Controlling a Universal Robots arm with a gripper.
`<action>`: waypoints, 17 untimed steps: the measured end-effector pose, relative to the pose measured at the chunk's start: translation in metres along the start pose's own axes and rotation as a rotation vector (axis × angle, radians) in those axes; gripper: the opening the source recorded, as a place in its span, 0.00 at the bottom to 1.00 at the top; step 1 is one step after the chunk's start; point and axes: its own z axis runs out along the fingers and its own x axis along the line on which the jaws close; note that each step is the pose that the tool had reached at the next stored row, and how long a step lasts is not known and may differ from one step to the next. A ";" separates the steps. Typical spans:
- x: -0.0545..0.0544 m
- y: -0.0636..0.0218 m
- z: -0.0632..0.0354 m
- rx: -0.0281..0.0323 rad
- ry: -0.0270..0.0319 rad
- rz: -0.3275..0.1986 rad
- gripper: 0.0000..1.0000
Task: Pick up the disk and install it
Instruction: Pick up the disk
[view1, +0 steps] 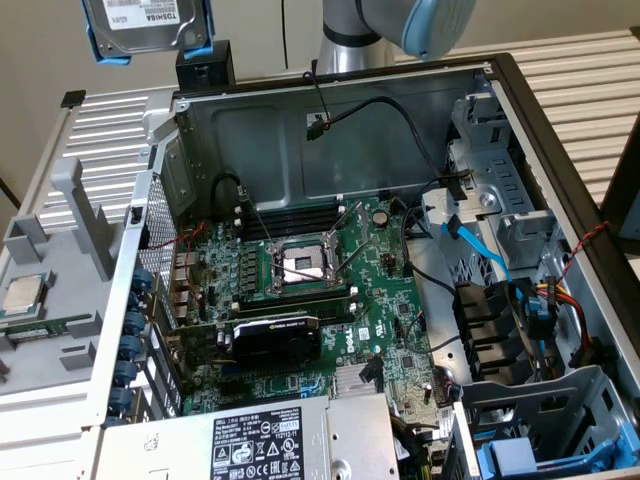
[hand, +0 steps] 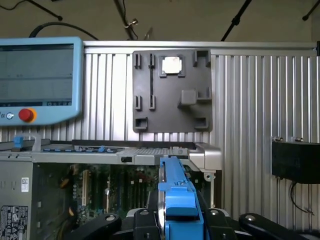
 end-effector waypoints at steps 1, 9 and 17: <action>0.003 -0.0035 -0.0001 0.0000 0.0000 0.000 0.37; 0.013 -0.0391 -0.0015 -0.0010 0.0000 0.000 0.37; 0.034 -0.0629 -0.0032 -0.0051 0.0002 0.000 0.37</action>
